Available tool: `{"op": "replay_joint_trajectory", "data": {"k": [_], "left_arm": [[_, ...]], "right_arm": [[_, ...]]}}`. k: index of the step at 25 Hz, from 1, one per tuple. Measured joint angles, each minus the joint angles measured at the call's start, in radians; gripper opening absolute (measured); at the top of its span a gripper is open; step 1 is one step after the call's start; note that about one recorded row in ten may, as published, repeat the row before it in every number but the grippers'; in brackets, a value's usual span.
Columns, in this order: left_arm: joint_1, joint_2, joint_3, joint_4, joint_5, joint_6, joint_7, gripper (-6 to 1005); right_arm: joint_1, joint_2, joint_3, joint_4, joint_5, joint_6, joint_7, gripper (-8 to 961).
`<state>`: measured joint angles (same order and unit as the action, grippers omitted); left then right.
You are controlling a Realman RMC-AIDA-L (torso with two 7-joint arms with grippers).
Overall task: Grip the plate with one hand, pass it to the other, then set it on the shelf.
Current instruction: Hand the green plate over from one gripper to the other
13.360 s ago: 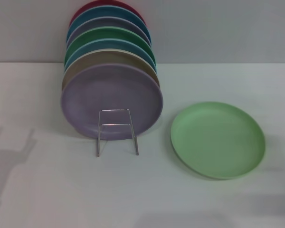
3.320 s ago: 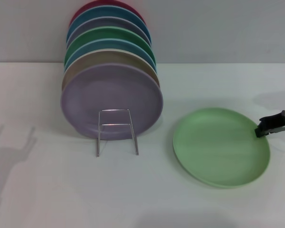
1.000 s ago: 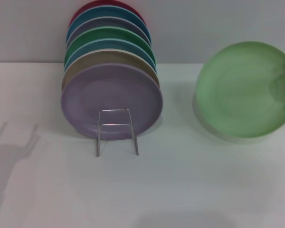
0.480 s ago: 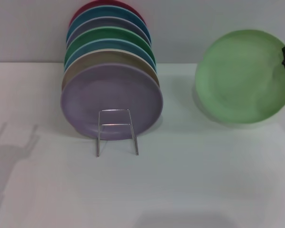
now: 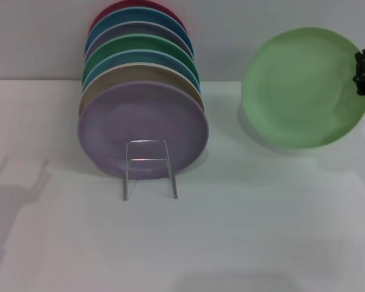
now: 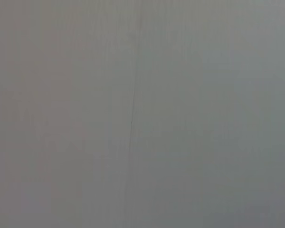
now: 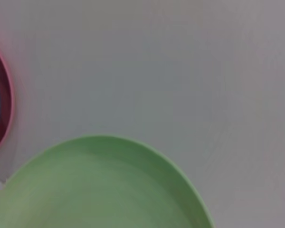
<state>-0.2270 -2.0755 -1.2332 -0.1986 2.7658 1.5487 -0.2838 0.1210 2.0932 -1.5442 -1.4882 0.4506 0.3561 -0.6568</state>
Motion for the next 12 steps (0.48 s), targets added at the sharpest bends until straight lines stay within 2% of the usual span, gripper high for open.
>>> {"op": "replay_joint_trajectory", "data": {"k": [12], "left_arm": [[-0.003, 0.001, 0.000, -0.002, 0.000, -0.010, 0.004, 862]], "right_arm": [[-0.029, -0.001, -0.040, 0.023, -0.006, -0.170, 0.019, 17]]}}
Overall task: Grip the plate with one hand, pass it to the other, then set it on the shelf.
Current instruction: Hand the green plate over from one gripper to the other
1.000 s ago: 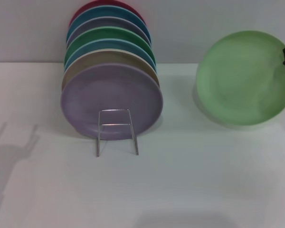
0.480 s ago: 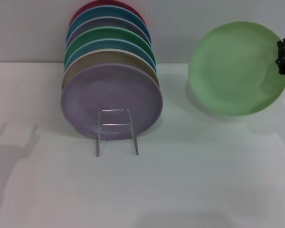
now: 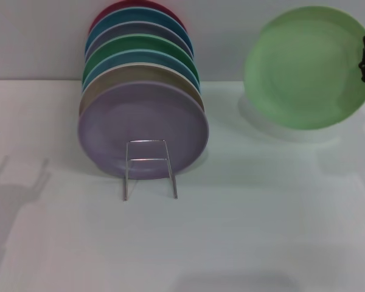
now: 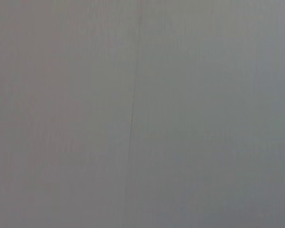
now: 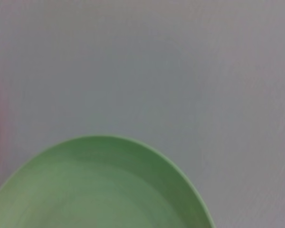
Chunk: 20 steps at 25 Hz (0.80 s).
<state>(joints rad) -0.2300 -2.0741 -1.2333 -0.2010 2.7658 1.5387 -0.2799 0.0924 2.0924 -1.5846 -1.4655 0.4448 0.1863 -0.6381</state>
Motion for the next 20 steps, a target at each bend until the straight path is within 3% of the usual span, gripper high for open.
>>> {"op": "replay_joint_trajectory", "data": {"k": [10, 16, 17, 18, 20], "left_arm": [[-0.006, 0.002, -0.003, -0.004, -0.001, -0.016, 0.004, 861], [-0.023, 0.002, -0.010, 0.002, -0.001, -0.026, 0.004, 861], [-0.023, 0.002, -0.010, 0.002, -0.001, -0.026, 0.004, 861], [-0.024, 0.002, -0.011, -0.002, -0.002, -0.036, 0.004, 861], [-0.024, 0.002, -0.011, -0.004, -0.002, -0.039, 0.004, 861]], "right_arm": [[-0.016, -0.001, -0.086, 0.134, 0.004, -0.321, 0.001, 17], [-0.015, -0.005, -0.180, 0.294, 0.006, -0.606, 0.044, 18], [-0.015, -0.005, -0.180, 0.294, 0.006, -0.606, 0.044, 18], [-0.007, -0.005, -0.204, 0.352, 0.006, -0.699, 0.080, 18], [-0.004, -0.005, -0.213, 0.378, 0.006, -0.736, 0.102, 18]]}}
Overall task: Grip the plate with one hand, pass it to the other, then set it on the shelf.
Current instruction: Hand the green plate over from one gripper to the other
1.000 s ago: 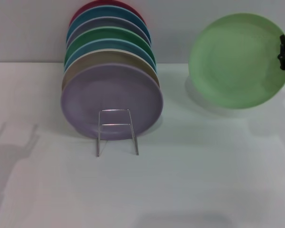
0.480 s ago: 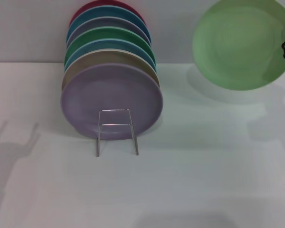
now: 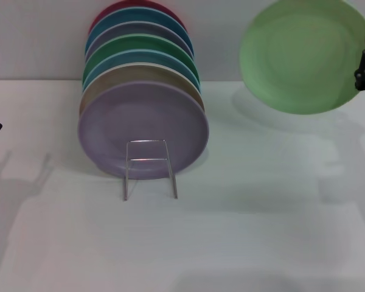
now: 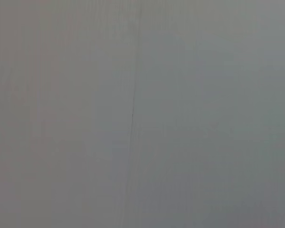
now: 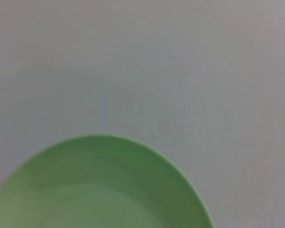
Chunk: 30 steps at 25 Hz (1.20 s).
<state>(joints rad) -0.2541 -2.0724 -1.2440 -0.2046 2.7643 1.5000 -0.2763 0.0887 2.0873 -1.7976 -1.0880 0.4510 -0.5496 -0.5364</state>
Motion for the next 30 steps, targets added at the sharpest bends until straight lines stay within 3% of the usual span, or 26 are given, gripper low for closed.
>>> {"op": "replay_joint_trajectory", "data": {"k": [8, 24, 30], "left_arm": [[-0.005, -0.002, 0.007, -0.004, 0.000, 0.003, -0.007, 861], [0.022, -0.003, 0.045, -0.029, 0.009, 0.066, -0.060, 861], [0.049, -0.003, 0.103, -0.040, 0.006, 0.119, -0.067, 862]], "right_arm": [[0.030, -0.002, -0.064, 0.211, 0.000, -0.280, 0.166, 18], [0.056, -0.006, -0.127, 0.471, -0.008, -0.565, 0.460, 18], [0.054, -0.006, -0.162, 0.530, -0.011, -0.632, 0.530, 18]]}}
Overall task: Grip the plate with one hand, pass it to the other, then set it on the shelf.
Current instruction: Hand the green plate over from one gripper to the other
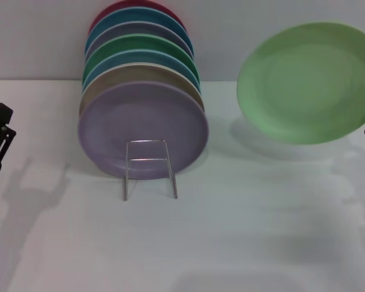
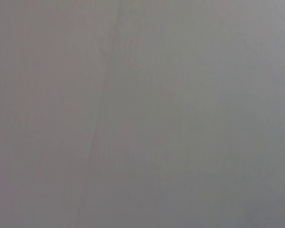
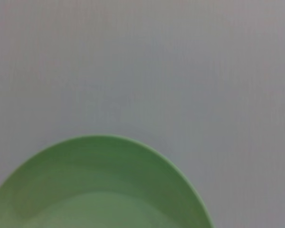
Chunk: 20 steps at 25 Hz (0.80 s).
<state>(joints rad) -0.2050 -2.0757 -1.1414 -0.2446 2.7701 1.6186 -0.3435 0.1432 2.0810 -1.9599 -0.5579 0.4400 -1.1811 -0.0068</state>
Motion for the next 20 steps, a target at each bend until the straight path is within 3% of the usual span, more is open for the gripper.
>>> {"op": "replay_joint_trajectory", "data": {"k": [8, 20], "left_arm": [[0.013, 0.002, 0.012, -0.003, 0.004, 0.020, 0.000, 862], [0.034, 0.001, 0.039, -0.002, 0.004, 0.036, 0.000, 861]], "right_arm": [[-0.006, 0.008, -0.077, 0.060, 0.000, -0.094, 0.052, 18], [-0.012, 0.009, -0.091, 0.165, 0.002, -0.175, 0.138, 18]]}}
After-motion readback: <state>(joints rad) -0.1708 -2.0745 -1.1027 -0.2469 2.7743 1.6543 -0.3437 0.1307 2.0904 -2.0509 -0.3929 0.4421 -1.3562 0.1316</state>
